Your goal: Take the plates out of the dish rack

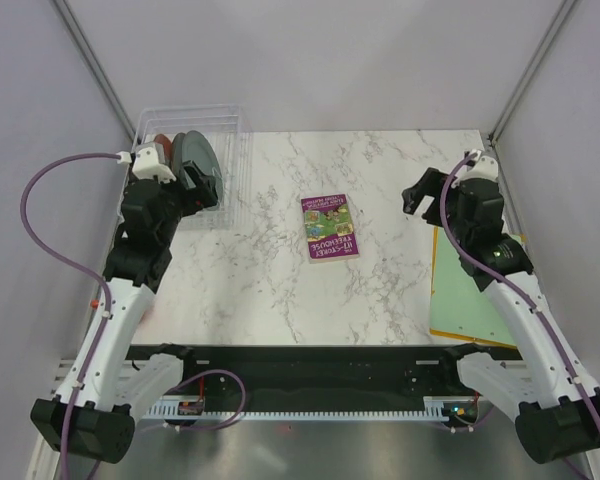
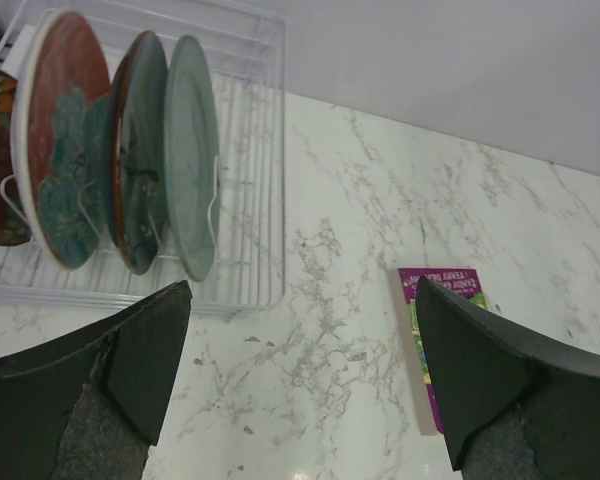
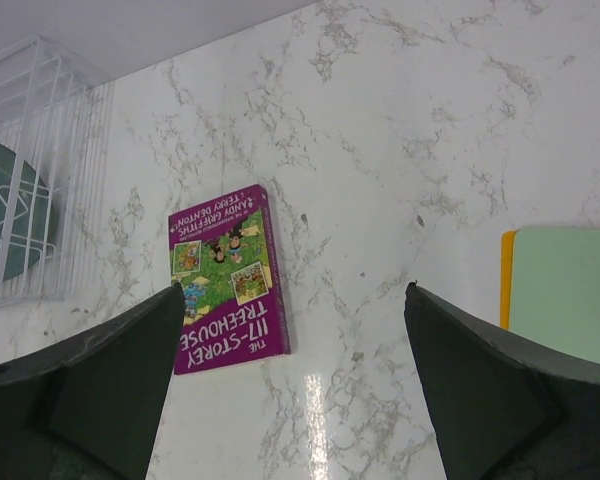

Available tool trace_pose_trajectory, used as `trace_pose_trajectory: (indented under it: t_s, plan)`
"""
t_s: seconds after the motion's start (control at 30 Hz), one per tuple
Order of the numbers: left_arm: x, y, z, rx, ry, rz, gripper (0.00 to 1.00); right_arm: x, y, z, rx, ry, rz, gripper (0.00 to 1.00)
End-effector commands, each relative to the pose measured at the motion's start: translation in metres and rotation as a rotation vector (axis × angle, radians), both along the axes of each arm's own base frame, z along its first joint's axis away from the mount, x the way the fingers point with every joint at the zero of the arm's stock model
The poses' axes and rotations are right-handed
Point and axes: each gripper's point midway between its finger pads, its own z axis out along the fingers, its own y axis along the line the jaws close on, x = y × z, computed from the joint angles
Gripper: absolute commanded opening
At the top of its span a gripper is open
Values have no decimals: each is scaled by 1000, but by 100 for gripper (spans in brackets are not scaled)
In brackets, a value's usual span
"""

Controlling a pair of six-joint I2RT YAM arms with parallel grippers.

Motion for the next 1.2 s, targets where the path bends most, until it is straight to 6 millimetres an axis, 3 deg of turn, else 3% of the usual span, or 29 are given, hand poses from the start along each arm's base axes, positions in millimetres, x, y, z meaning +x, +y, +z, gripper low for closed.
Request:
trace_pose_trajectory:
  t_s: [0.0, 0.07, 0.1, 0.17, 0.27, 0.37, 0.4, 0.53, 0.67, 0.73, 0.93, 1.17]
  plan:
    - [7, 29, 20, -28, -44, 173, 100, 16, 9, 4, -17, -48, 51, 98]
    - [9, 41, 15, -105, -31, 276, 100, 20, 16, -9, -34, -1, 90, 98]
    - [9, 59, 15, -100, -38, 378, 100, 22, 16, -11, -44, 9, 98, 98]
    - [20, 65, 18, -41, -46, 379, 100, 25, 15, -23, -69, 49, 96, 98]
    - [45, 46, 14, 20, 31, 219, 100, 26, 14, -31, -103, 68, 110, 98]
    - [63, 51, 11, 26, 66, 257, 100, 27, 12, -39, -120, 84, 104, 98]
    - [75, 49, -1, 40, 95, 242, 99, 27, 13, -40, -122, 88, 111, 98]
    - [104, 40, -6, 63, 95, 185, 89, 29, 12, -52, -148, 116, 119, 98]
    - [128, 40, -9, 80, 107, 184, 91, 33, 11, -67, -175, 153, 125, 98]
    - [139, 41, -22, 99, 138, 186, 90, 35, 11, -78, -181, 179, 123, 98]
    - [155, 57, -36, 165, 175, 267, 86, 36, 12, -97, -184, 224, 129, 98]
    - [170, 74, -73, 236, 259, 353, 85, 36, 9, -97, -192, 220, 117, 98]
